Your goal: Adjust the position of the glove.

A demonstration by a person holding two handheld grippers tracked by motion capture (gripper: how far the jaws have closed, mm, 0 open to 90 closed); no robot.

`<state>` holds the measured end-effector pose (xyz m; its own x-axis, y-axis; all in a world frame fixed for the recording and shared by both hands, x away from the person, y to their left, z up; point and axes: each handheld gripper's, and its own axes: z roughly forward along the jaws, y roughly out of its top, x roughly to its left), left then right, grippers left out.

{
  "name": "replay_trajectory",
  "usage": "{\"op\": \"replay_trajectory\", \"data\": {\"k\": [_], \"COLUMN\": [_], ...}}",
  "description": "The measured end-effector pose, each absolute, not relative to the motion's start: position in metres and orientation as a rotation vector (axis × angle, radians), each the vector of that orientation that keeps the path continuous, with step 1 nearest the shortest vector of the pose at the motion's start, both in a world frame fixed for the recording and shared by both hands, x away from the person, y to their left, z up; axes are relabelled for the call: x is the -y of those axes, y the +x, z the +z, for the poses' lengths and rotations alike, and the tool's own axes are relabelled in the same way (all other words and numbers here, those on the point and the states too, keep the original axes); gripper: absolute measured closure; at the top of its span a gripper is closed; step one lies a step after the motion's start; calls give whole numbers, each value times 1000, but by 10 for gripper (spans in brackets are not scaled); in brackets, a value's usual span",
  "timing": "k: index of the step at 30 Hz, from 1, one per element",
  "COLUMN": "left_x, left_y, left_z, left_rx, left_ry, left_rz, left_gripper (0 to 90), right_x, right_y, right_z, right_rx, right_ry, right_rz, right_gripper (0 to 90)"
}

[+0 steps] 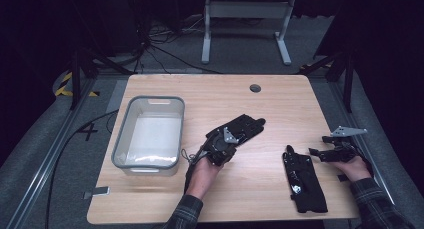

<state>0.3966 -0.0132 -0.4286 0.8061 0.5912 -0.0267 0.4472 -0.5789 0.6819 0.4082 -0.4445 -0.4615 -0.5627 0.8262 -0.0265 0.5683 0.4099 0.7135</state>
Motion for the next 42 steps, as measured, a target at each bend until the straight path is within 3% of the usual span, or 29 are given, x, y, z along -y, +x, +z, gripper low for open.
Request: {"op": "replay_trajectory", "data": {"k": [20, 32, 42], "left_x": [37, 40, 46], "left_y": [449, 439, 408], "left_z": [-454, -452, -452], "left_rx": [-771, -728, -652], "left_ry": [2315, 2352, 2371], "left_rz": [245, 190, 110], "left_gripper": [899, 900, 900], "right_x": [445, 445, 445], "right_y": [408, 408, 408], "right_z": [-461, -461, -462], "right_rx": [-2297, -2297, -2299], "right_ry": [1197, 1197, 1196], "right_rz": [944, 944, 947], "right_gripper": [163, 162, 162]}}
